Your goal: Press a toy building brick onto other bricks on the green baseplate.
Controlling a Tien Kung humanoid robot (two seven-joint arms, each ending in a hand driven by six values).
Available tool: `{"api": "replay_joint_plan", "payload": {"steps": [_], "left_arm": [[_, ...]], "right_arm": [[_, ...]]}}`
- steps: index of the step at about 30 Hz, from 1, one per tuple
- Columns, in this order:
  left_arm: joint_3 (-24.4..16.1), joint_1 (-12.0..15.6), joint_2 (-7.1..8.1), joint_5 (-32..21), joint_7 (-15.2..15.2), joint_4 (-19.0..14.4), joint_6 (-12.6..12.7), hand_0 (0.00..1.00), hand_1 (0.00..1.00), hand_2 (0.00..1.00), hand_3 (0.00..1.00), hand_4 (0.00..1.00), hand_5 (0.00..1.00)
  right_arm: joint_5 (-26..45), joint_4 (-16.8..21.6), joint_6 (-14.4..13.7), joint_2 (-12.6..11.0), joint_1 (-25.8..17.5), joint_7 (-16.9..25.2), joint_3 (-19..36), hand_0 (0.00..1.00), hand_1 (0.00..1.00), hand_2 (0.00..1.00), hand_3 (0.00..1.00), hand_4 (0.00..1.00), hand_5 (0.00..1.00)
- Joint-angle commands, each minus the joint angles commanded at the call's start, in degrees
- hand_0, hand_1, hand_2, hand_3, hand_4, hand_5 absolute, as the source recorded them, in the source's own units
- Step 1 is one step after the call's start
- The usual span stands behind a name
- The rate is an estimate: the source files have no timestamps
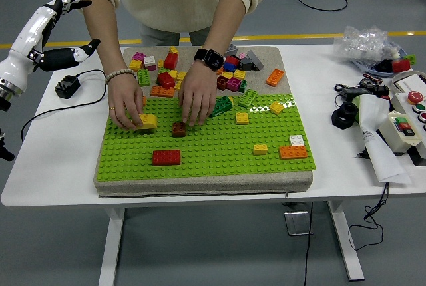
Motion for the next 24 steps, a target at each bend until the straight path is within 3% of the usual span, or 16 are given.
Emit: {"api": "replay_joint_plan", "payload": {"steps": [24], "left_arm": [[-0.4,0.4,0.02,3.1,0.5,0.2,-0.4,0.975,0.863,0.804,0.87,0.707,0.026]], "right_arm": [[0.1,0.0,0.0,0.0,0.0,0.0,0.1,0.802,0.73,0.755,0.739,0.998,0.665]]}}
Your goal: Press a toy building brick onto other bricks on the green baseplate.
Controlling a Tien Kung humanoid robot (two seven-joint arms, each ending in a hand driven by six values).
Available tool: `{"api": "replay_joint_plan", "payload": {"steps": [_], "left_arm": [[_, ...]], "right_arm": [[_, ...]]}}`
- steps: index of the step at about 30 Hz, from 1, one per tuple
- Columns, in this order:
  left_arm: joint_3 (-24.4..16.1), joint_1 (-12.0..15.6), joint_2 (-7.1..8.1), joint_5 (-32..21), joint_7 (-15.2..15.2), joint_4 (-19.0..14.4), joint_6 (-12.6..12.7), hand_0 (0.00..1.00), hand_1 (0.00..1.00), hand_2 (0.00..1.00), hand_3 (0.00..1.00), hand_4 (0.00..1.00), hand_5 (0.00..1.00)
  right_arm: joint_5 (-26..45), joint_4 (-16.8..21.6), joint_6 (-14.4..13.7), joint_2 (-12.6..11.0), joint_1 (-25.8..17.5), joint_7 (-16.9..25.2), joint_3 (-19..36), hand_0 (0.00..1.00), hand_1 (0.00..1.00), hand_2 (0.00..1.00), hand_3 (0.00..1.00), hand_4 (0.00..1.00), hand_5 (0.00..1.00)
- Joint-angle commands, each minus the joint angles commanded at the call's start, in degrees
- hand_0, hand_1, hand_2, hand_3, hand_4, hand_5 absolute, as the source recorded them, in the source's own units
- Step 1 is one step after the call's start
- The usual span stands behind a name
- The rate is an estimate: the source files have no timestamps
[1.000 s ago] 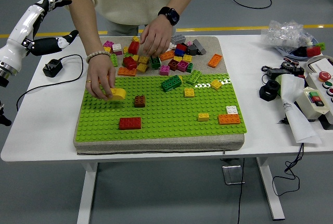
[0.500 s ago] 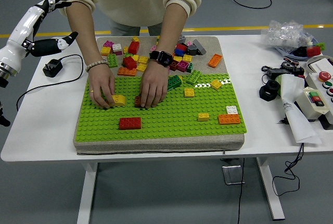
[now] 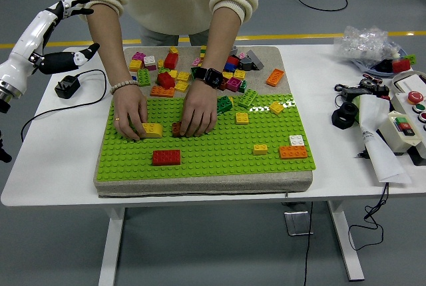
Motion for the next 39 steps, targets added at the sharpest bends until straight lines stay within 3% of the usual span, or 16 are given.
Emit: {"api": "replay_joint_plan", "payload": {"steps": [11,17,26,39], "left_arm": [[0.5,0.9,-0.47,2.8,0.4,0.0,-1.1,0.969,0.85,0.791,0.859,0.706,0.025],[2.8,1.8,-1.69,4.3,0.6,1.1,-1.5,0.966,0.852,0.787,0.857,0.704,0.026],[7.0,2.0,-4.79,4.4,0.2,5.5,-1.1,0.964,0.851,0.788,0.859,0.703,0.028],[10.8,-0.9,-6.51,7.7,-1.1,13.6,-1.5,0.965,0.852,0.793,0.853,0.703,0.025]], "right_arm": [[0.0,0.0,-0.1,0.0,-0.1,-0.1,0.2,0.802,0.731,0.755,0.739,0.998,0.665],[0.1,0.0,-0.1,0.0,0.0,0.0,0.2,0.802,0.73,0.755,0.739,0.998,0.665],[0.1,0.0,0.0,0.0,0.0,-0.1,0.2,0.802,0.73,0.755,0.739,0.998,0.666],[0.1,0.0,0.1,0.0,0.1,0.0,0.1,0.802,0.73,0.754,0.739,0.998,0.665]]}}
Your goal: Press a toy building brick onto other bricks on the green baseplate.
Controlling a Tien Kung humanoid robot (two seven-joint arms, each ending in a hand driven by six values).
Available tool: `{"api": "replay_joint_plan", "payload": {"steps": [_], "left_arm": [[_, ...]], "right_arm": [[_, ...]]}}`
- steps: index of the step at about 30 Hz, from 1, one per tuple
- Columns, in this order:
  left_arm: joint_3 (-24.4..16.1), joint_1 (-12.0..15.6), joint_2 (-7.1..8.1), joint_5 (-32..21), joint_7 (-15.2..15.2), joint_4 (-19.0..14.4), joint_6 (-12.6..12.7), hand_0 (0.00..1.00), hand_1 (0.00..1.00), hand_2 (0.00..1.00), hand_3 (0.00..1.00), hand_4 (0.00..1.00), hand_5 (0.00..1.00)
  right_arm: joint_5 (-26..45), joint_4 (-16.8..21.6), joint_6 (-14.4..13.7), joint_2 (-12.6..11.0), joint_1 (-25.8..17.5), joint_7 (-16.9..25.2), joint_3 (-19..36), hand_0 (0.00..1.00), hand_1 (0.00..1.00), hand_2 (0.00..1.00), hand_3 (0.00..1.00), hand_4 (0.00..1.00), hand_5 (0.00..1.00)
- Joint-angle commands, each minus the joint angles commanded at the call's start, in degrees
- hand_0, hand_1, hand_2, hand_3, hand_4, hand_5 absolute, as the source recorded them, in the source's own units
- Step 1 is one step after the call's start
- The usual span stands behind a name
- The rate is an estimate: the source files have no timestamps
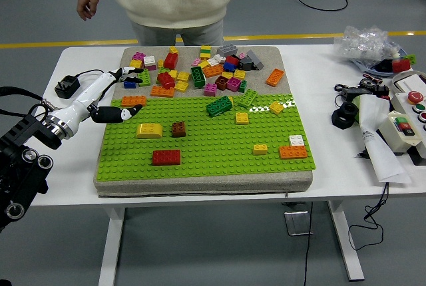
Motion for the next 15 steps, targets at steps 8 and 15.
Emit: {"api": "replay_joint_plan", "payload": {"steps": [8,15], "left_arm": [[3.5,-2.2,-1.31,3.0,-0.9,6.1,0.9,0.97,0.86,0.807,0.858,0.718,0.021],[7.0,-4.3,-2.06,4.1,-1.7,11.9,2.1,0.971,0.86,0.809,0.858,0.717,0.021]], "right_arm": [[0.1,0.0,0.0,0.0,0.1,0.0,-0.1,0.802,0.731,0.755,0.739,0.998,0.666],[0.1,0.0,-0.1,0.1,0.2,0.0,-0.3,0.802,0.732,0.755,0.739,0.998,0.665]]}}
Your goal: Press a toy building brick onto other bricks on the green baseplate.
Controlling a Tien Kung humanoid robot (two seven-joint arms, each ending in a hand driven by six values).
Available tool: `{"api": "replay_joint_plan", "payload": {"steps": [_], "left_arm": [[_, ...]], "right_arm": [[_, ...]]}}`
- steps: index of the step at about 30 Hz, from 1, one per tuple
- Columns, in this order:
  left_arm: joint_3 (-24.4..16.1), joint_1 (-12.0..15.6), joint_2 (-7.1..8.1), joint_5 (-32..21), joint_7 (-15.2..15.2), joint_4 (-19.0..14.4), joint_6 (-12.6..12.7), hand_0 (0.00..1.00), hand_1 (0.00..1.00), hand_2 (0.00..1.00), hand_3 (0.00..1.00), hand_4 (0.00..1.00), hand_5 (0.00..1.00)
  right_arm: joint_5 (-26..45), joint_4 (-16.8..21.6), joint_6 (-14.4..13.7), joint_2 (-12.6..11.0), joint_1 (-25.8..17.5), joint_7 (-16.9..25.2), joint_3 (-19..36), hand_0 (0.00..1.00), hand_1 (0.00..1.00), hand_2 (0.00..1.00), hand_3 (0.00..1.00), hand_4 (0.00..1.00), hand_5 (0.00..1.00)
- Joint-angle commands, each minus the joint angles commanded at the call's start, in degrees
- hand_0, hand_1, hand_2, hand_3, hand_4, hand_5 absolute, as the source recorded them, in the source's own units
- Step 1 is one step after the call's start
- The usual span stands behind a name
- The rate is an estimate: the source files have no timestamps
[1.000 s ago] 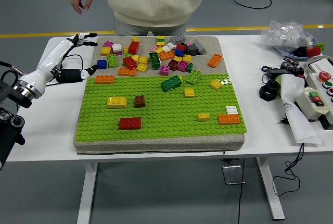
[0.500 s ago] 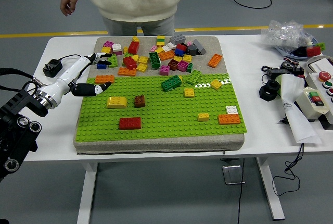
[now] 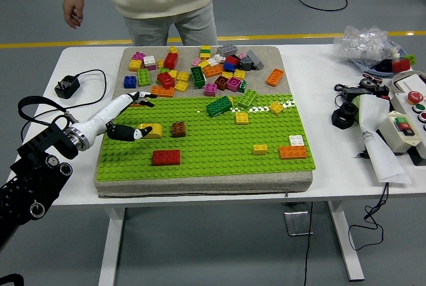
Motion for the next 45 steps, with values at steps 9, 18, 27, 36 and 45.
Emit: {"api": "replay_joint_plan", "payload": {"steps": [9,18,27,36,45], "left_arm": [[3.4,-3.6,-0.37,3.0,-1.5,6.9,2.0,0.973,0.864,0.81,0.86,0.715,0.023],[4.5,-5.4,-1.63,6.6,-1.1,10.4,3.0,0.978,0.873,0.822,0.866,0.721,0.015],[4.9,-7.1,-2.47,10.1,-0.5,13.2,4.2,0.98,0.872,0.822,0.865,0.724,0.012],[5.4,-8.1,-2.89,11.9,-0.1,15.0,4.9,0.975,0.869,0.815,0.863,0.727,0.013],[5.8,-8.6,-3.02,11.8,0.2,15.6,5.1,0.96,0.859,0.795,0.847,0.724,0.011]], "right_arm": [[-0.1,0.0,0.0,0.0,0.0,-0.1,-0.3,0.802,0.731,0.755,0.739,0.998,0.666],[-0.2,0.0,0.0,0.0,0.1,0.0,-0.5,0.802,0.731,0.755,0.74,0.998,0.665],[-0.3,0.0,-0.1,0.0,0.2,0.1,-0.8,0.802,0.73,0.755,0.739,0.998,0.666],[-0.3,0.0,0.0,-0.1,0.2,0.2,-0.8,0.802,0.731,0.755,0.739,0.998,0.666],[-0.3,0.0,0.0,-0.1,0.3,0.4,-0.6,0.802,0.731,0.755,0.739,0.998,0.666]]}}
